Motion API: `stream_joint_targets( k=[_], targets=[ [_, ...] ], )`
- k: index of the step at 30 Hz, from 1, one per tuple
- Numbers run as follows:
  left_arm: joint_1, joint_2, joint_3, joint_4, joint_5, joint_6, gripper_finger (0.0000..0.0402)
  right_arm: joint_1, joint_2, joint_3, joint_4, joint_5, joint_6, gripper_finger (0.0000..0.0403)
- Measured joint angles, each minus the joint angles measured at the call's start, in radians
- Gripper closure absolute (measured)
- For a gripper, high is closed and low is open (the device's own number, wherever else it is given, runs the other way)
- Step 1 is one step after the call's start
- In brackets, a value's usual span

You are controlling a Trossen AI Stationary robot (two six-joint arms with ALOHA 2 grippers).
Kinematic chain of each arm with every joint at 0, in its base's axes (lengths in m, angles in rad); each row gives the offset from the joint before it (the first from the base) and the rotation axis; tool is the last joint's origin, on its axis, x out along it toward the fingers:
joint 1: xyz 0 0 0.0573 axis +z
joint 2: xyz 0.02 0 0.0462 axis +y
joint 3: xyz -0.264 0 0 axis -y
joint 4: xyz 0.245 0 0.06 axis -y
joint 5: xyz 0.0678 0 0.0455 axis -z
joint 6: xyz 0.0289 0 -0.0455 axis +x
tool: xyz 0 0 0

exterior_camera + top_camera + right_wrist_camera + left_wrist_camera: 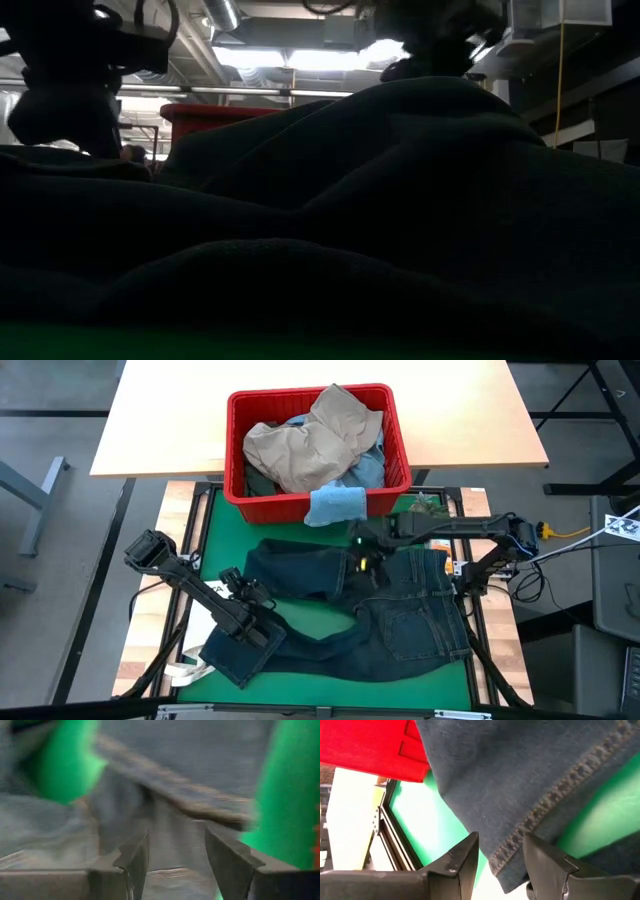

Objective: Fold Laundry from Bin
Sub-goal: Fold the dark blue pants

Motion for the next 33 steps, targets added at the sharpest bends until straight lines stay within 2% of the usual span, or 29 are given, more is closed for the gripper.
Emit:
stream_joint_targets(
  k=[4, 11, 17, 20, 22, 24, 28, 33],
  targets=[
    [0.019, 0.000, 0.000, -0.015, -0.009, 0.010, 0.0253, 0.115, 0.000, 0.000, -0.008, 0.044, 0.061, 0.0210],
    [0.052, -0.038, 0.001, -0.027, 0.003, 0.178, 0.0253, 0.302, -0.001, -0.071, 0.149, 0.184, 0.233, 0.0210],
    [0.059, -0.224, 0.001, -0.034, -0.083, 0.296, 0.0253, 0.386, -0.001, -0.149, 0.219, 0.222, 0.319, 0.0210],
    [0.059, -0.344, -0.020, -0.022, -0.124, 0.299, 0.0253, 0.397, -0.001, -0.165, 0.285, 0.314, 0.341, 0.0210],
    [0.060, -0.435, -0.074, 0.015, -0.130, 0.297, 0.0253, 0.398, -0.001, -0.186, 0.357, 0.361, 0.364, 0.0210],
    [0.059, -0.531, -0.158, 0.103, -0.117, 0.288, 0.0253, 0.395, -0.001, -0.219, 0.441, 0.364, 0.385, 0.0210],
    [0.059, -0.703, -0.361, 0.383, -0.059, 0.287, 0.0253, 0.395, -0.001, -0.296, 0.583, 0.358, 0.445, 0.0210],
    [0.065, -0.809, -0.530, 0.613, -0.078, 0.292, 0.0253, 0.395, -0.001, -0.381, 0.778, 0.431, 0.480, 0.0210]
  ],
)
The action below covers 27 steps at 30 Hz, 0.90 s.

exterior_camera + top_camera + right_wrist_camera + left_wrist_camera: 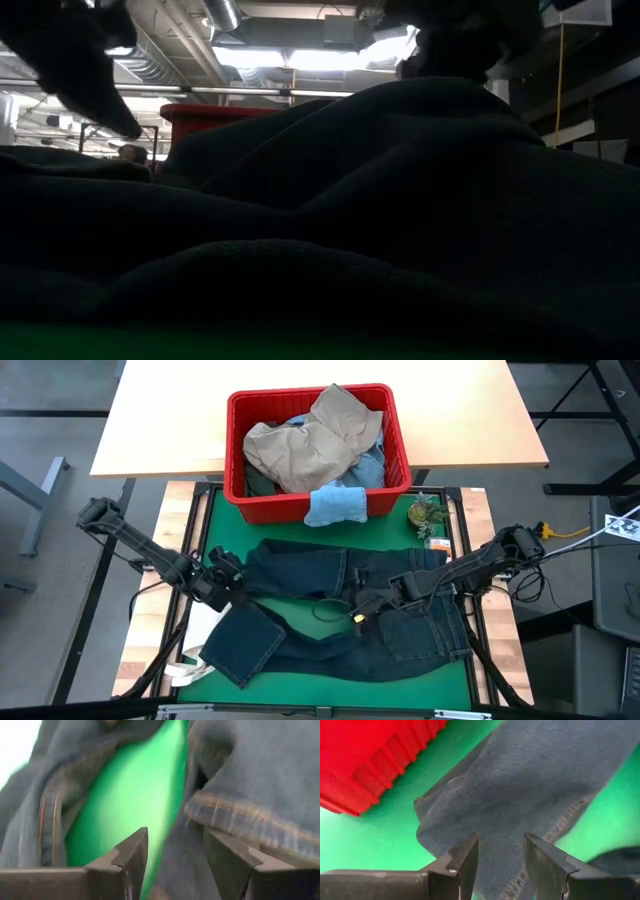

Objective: Fold Laundry from Bin
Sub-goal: Fold the dark blue pants

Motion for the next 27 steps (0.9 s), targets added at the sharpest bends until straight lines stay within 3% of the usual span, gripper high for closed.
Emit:
stream_joint_targets(
  k=[5, 12, 18, 27],
  targets=[
    [0.011, -0.011, -0.075, 0.051, 0.009, -0.036, 0.0253, 0.000, 0.012, -0.057, 0.175, 0.007, 0.001, 0.0210],
    [0.013, -0.011, -0.137, 0.117, 0.008, -0.083, 0.0253, 0.000, 0.085, -0.058, 0.282, 0.012, 0.015, 0.0210],
    [0.012, -0.010, -0.146, 0.123, 0.009, -0.110, 0.0253, 0.000, 0.149, -0.058, 0.271, 0.006, 0.116, 0.0210],
    [0.012, -0.010, -0.146, 0.126, 0.009, -0.113, 0.0253, 0.001, 0.165, -0.058, 0.331, 0.187, 0.119, 0.0210]
  ],
)
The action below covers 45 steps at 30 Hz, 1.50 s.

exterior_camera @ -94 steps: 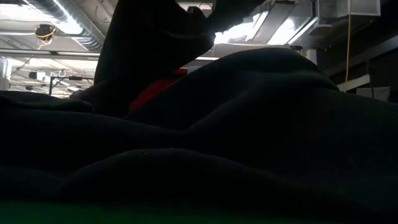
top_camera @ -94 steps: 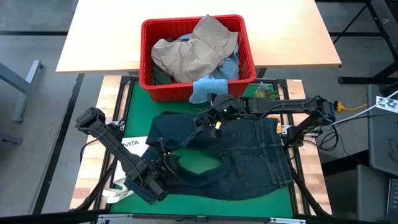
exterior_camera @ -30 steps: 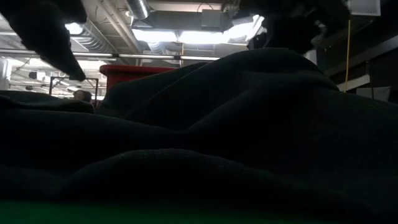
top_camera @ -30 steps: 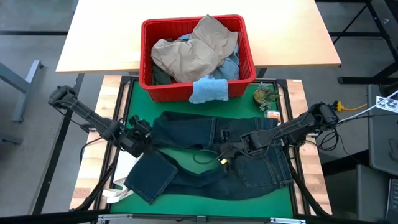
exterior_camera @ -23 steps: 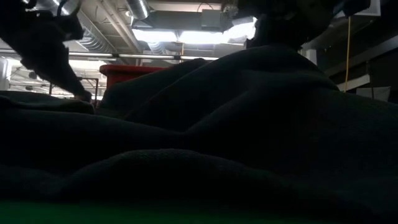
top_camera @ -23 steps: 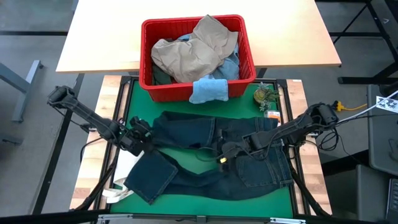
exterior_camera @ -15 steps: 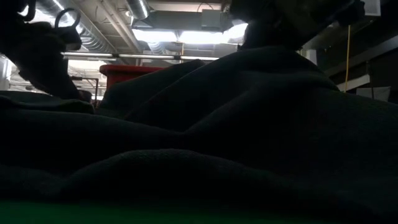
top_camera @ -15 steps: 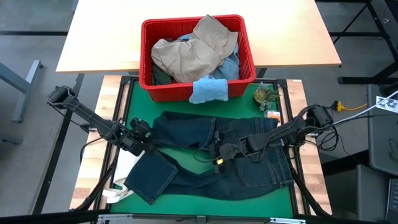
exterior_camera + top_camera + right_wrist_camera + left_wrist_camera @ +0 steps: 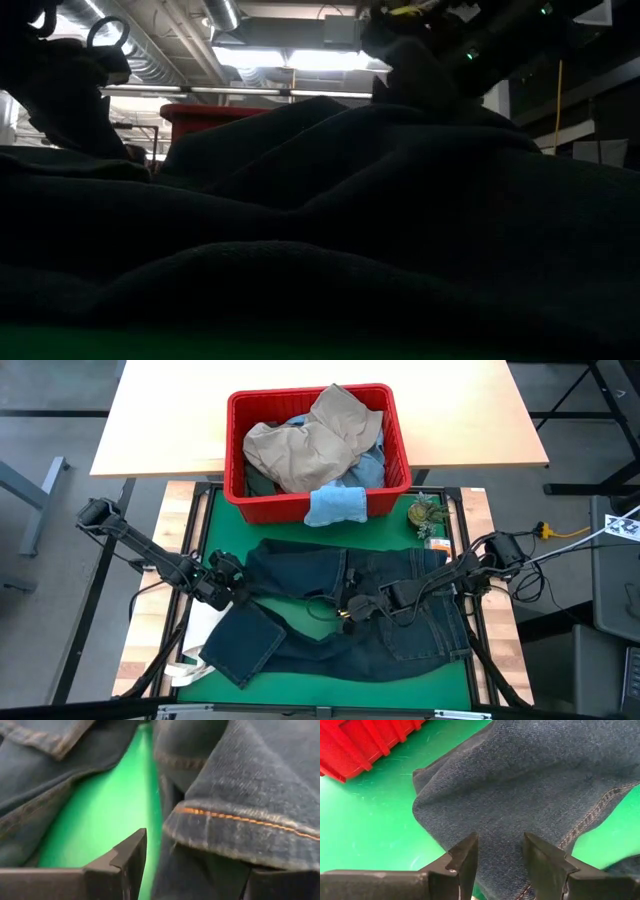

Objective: Fold Laundry from Bin
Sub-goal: Fold the dark blue pants

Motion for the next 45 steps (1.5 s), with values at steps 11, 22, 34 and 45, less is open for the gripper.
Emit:
stream_joint_targets(
  k=[11, 22, 34, 45],
  targets=[
    [0.000, 0.002, 0.000, -0.003, 0.000, -0.029, 0.0253, -0.002, 0.000, 0.000, 0.050, -0.004, -0.025, 0.0212],
    [0.000, 0.002, -0.001, -0.012, -0.006, -0.095, 0.0253, -0.002, -0.001, 0.000, 0.043, -0.030, -0.138, 0.0388],
    [0.011, 0.064, -0.001, -0.010, 0.072, -0.136, 0.0253, -0.001, -0.132, 0.002, -0.263, -0.206, -0.156, 0.0393],
    [0.066, 0.254, 0.000, 0.002, 0.227, -0.140, 0.0253, -0.001, -0.209, 0.002, -0.554, -0.282, -0.154, 0.0378]
  ],
)
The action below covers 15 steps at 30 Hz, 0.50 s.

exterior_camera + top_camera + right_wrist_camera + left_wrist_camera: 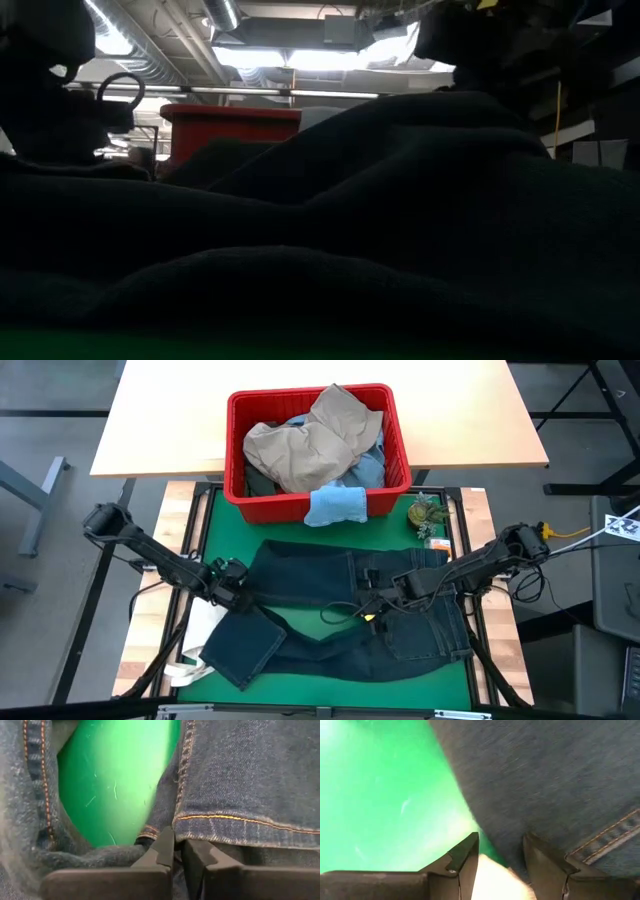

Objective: Fold Laundry from Bin
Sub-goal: Fold the dark blue pants

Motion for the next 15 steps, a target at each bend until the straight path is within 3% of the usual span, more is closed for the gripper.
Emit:
stream_joint_targets(
  k=[6, 15],
  targets=[
    [0.000, -0.024, 0.019, -0.029, 0.017, 0.030, 0.0253, 0.000, 0.000, 0.000, 0.006, -0.012, 0.000, 0.0340],
    [0.000, -0.141, 0.154, -0.165, 0.004, 0.190, 0.0253, 0.000, 0.000, -0.001, 0.009, -0.028, 0.000, 0.0255]
  ],
)
